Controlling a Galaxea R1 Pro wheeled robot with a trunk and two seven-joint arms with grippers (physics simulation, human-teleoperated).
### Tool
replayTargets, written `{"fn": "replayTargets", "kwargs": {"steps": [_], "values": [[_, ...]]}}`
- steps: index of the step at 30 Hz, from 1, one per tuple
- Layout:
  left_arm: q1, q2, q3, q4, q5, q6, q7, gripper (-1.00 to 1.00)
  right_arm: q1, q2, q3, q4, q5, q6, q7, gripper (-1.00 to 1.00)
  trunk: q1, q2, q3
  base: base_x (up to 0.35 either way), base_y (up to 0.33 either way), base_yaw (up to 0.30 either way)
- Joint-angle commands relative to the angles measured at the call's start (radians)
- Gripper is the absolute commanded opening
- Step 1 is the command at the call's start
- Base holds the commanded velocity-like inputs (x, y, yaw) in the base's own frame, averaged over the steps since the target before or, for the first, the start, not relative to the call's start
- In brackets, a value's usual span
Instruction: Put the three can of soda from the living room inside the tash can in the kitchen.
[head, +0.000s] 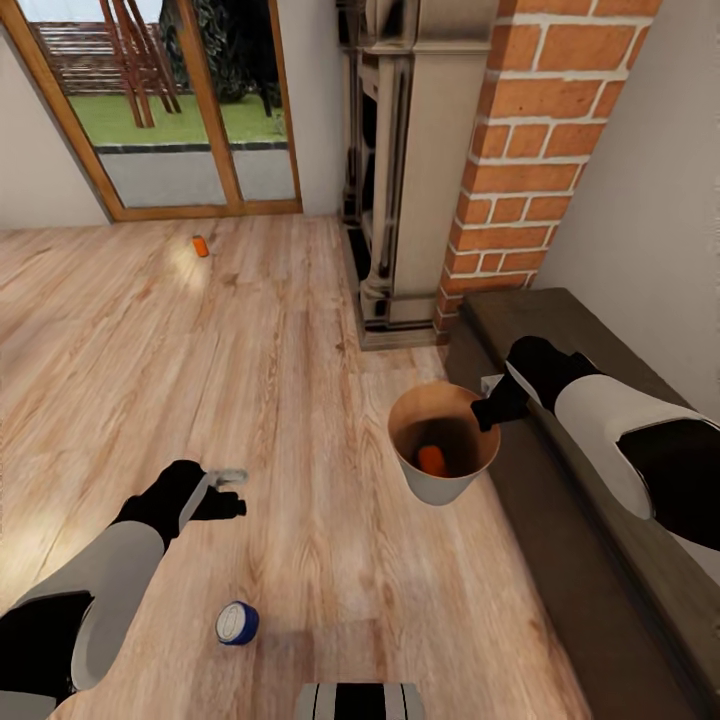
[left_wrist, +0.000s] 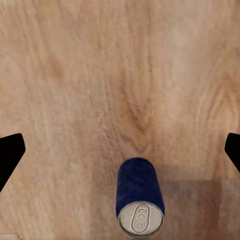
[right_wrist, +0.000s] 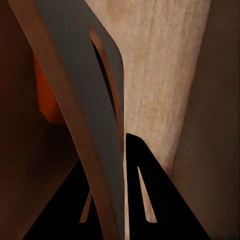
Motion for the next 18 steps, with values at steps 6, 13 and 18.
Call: {"fn": "replayTargets", "kwargs": {"steps": [6, 13, 18], "values": [[0.001, 0.000, -0.002, 0.002, -0.001, -0.019, 0.001, 1.00, 0.000, 0.003, -0.010, 0.000, -0.017, 0.004, 0.005, -1.00, 0.000, 0.000, 0.000, -0.285, -0.064, 0.000], [0.001, -0.004, -0.003, 0.002, 0.000, -0.023, 0.001, 1.00, 0.000, 0.001, -0.009, 0.000, -0.017, 0.004, 0.004, -1.00, 0.000, 0.000, 0.000, -0.095, -0.029, 0.000], [0.002, -0.007, -0.003, 0.002, 0.000, -0.025, 0.000, 1.00, 0.000, -0.002, -0.007, 0.000, -0.017, 0.004, 0.003, -1.00, 0.008, -0.014, -0.006, -0.013, -0.004, 0.000]]}}
